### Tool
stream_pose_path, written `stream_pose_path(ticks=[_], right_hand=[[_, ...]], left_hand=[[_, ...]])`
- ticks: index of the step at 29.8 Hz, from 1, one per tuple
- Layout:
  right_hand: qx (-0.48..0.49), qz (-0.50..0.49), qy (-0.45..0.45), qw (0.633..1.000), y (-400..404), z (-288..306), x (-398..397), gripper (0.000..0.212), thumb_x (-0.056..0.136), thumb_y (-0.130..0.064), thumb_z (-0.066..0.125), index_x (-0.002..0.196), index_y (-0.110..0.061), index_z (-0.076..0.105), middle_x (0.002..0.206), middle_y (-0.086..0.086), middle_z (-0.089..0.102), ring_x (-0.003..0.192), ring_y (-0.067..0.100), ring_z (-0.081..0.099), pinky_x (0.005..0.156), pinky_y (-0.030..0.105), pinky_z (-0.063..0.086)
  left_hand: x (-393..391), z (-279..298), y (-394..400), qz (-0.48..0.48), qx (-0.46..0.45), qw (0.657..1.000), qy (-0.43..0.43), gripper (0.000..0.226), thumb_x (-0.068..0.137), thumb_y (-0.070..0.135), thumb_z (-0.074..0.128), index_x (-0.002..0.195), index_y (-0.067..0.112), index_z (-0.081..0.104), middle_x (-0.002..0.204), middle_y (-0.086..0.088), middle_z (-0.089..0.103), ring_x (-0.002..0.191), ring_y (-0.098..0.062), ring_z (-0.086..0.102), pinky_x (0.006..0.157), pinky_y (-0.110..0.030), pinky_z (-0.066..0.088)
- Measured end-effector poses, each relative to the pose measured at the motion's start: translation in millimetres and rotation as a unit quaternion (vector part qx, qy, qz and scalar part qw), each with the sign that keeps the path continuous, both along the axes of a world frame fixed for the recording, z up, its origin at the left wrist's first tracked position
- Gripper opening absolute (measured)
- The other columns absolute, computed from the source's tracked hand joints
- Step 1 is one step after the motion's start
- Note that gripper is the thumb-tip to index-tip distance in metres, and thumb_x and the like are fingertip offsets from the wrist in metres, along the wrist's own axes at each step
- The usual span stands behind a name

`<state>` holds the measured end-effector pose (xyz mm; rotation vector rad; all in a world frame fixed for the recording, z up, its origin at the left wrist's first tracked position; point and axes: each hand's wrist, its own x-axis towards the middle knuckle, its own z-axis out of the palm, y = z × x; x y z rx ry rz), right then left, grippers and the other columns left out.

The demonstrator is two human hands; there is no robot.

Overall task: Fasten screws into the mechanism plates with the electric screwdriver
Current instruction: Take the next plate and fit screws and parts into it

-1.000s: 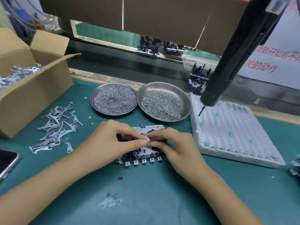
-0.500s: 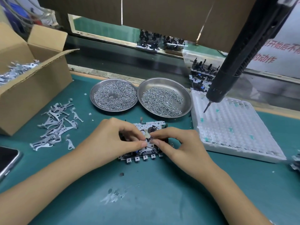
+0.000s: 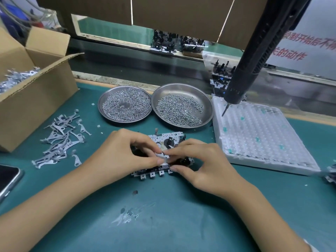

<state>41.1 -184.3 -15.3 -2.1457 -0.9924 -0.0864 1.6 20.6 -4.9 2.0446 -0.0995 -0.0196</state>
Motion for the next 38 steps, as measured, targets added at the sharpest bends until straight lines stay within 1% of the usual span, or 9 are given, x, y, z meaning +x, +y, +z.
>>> stream_pose_path(ticks=[7, 16, 20, 23, 26, 30, 33, 35, 38], right_hand=[[0.021, -0.033, -0.036, 0.999, 2.5, -14.4, -4.1, 0.007, 0.078, -0.011, 0.075, 0.084, -0.009, 0.077, 0.088, -0.002, 0.062, 0.077, 0.005, 0.055, 0.072, 0.018, 0.046], [0.069, -0.120, -0.092, 0.986, 17.9, -28.7, -15.4, 0.003, 0.073, -0.002, 0.070, 0.073, -0.003, 0.073, 0.078, 0.004, 0.063, 0.071, 0.017, 0.058, 0.068, 0.017, 0.043], [0.108, -0.093, -0.009, 0.990, 12.6, -22.3, -9.7, 0.003, 0.074, -0.006, 0.073, 0.075, -0.005, 0.075, 0.081, 0.002, 0.065, 0.075, 0.009, 0.059, 0.072, 0.016, 0.045], [0.185, -0.112, 0.068, 0.974, 10.1, -18.4, -6.1, 0.006, 0.082, -0.005, 0.071, 0.078, -0.004, 0.074, 0.085, 0.002, 0.066, 0.081, 0.009, 0.061, 0.077, 0.020, 0.047], [0.215, -0.138, 0.096, 0.962, 10.9, -18.8, -5.1, 0.009, 0.086, -0.004, 0.068, 0.078, -0.006, 0.073, 0.083, 0.002, 0.066, 0.079, 0.004, 0.059, 0.073, 0.014, 0.043], [0.223, -0.142, 0.106, 0.959, 12.8, -20.0, -4.3, 0.012, 0.086, -0.003, 0.067, 0.078, -0.010, 0.072, 0.081, -0.002, 0.065, 0.076, 0.001, 0.057, 0.072, 0.013, 0.041], [0.226, -0.142, 0.100, 0.959, 13.3, -21.0, -3.6, 0.011, 0.086, -0.003, 0.067, 0.078, -0.009, 0.073, 0.081, -0.002, 0.065, 0.076, 0.001, 0.058, 0.072, 0.013, 0.042], [0.229, -0.145, 0.099, 0.957, 13.5, -22.0, -3.4, 0.011, 0.086, -0.003, 0.067, 0.078, -0.008, 0.073, 0.081, -0.001, 0.065, 0.076, 0.003, 0.058, 0.072, 0.015, 0.042], [0.240, -0.150, 0.108, 0.953, 13.9, -23.8, -4.1, 0.011, 0.086, -0.004, 0.067, 0.078, -0.008, 0.072, 0.080, 0.000, 0.065, 0.075, 0.003, 0.057, 0.071, 0.014, 0.042]], left_hand=[[-2.6, -0.8, -3.7, -0.002, 0.005, 1.000, -0.022, 0.019, 0.070, 0.022, 0.082, 0.080, 0.035, 0.072, 0.067, 0.011, 0.071, 0.057, 0.006, 0.059, 0.062, -0.009, 0.046], [0.5, -4.8, -2.7, -0.023, 0.008, 0.999, -0.024, 0.019, 0.074, 0.015, 0.079, 0.070, 0.029, 0.066, 0.061, 0.007, 0.068, 0.051, -0.001, 0.054, 0.057, -0.012, 0.043], [-0.3, -3.3, -1.4, -0.025, -0.003, 0.999, -0.022, 0.022, 0.072, 0.017, 0.080, 0.079, 0.035, 0.068, 0.064, 0.007, 0.070, 0.054, -0.002, 0.057, 0.057, -0.013, 0.046], [0.4, -1.2, -1.3, -0.021, -0.016, 0.999, -0.020, 0.023, 0.070, 0.020, 0.081, 0.082, 0.036, 0.071, 0.069, 0.006, 0.072, 0.056, -0.007, 0.059, 0.056, -0.022, 0.053], [-0.2, -1.6, -2.6, -0.023, -0.020, 0.999, -0.024, 0.020, 0.068, 0.019, 0.082, 0.083, 0.030, 0.073, 0.070, 0.003, 0.071, 0.063, -0.013, 0.061, 0.059, -0.030, 0.055], [-0.4, -2.3, -1.4, -0.020, 0.017, 0.998, -0.060, 0.024, 0.065, 0.023, 0.083, 0.085, 0.033, 0.073, 0.073, 0.011, 0.070, 0.063, -0.003, 0.054, 0.063, -0.018, 0.049], [0.1, 0.7, -0.6, -0.016, 0.036, 0.995, -0.089, 0.027, 0.059, 0.040, 0.079, 0.085, 0.038, 0.072, 0.080, 0.013, 0.069, 0.070, -0.008, 0.057, 0.067, -0.019, 0.049], [2.5, 1.5, 1.2, 0.014, 0.033, 0.992, -0.119, 0.020, 0.066, 0.041, 0.075, 0.085, 0.036, 0.073, 0.083, 0.011, 0.069, 0.074, -0.009, 0.060, 0.068, -0.019, 0.049], [15.1, 0.4, 10.7, 0.104, 0.070, 0.971, -0.201, 0.007, 0.084, 0.028, 0.067, 0.087, 0.025, 0.073, 0.080, 0.013, 0.068, 0.077, -0.003, 0.058, 0.070, -0.005, 0.039]])
